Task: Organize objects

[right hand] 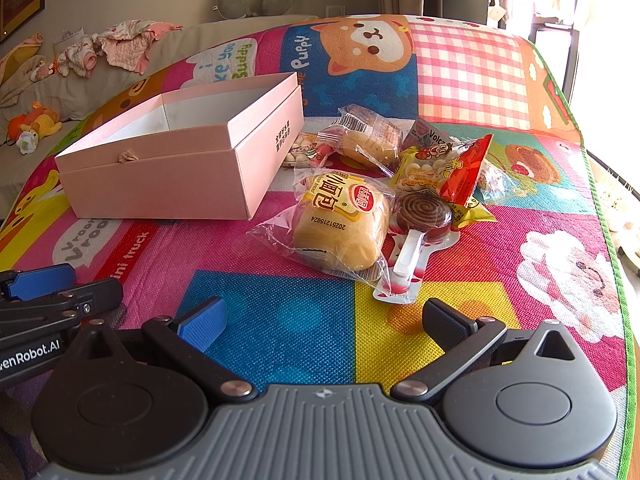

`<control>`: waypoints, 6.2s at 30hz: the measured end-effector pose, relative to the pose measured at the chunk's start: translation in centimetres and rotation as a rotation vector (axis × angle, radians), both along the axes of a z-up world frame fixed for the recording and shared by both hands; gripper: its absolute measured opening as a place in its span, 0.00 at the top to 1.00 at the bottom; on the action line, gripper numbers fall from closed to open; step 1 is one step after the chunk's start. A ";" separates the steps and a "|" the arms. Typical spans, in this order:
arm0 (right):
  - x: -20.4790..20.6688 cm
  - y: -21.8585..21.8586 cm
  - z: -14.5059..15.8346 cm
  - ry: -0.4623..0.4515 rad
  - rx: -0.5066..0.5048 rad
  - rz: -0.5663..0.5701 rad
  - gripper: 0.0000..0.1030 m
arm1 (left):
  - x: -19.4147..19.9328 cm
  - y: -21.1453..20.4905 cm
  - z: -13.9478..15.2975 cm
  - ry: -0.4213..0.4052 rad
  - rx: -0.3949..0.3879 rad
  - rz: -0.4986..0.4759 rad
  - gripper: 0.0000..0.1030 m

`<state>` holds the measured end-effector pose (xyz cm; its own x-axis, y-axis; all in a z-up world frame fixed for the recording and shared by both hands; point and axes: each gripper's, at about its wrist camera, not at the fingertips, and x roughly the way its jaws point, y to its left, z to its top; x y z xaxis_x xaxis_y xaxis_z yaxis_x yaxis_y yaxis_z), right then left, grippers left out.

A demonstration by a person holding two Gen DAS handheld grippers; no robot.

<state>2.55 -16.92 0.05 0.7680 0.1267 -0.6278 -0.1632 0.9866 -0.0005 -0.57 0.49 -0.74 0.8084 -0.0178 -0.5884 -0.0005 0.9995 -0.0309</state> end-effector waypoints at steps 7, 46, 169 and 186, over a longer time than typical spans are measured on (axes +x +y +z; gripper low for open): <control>-0.2 -0.4 0.0 0.007 0.026 0.010 0.00 | 0.0 0.0 0.0 0.001 0.005 0.000 0.48; -1.1 -4.6 12.0 -0.183 0.115 0.253 0.00 | 11.3 8.7 9.8 0.046 -0.015 0.049 0.54; 13.0 -1.0 5.1 0.218 -0.192 0.495 0.25 | 16.7 11.0 3.8 0.327 -0.111 0.074 0.90; 9.1 -4.3 8.5 0.177 -0.127 0.384 0.48 | 16.2 10.8 3.6 0.328 -0.184 0.097 0.88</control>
<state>11.63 -21.27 8.58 0.5595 0.2953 -0.7744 -0.5265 0.8482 -0.0569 15.61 11.27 2.89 0.5810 -0.0801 -0.8100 -0.1339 0.9722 -0.1922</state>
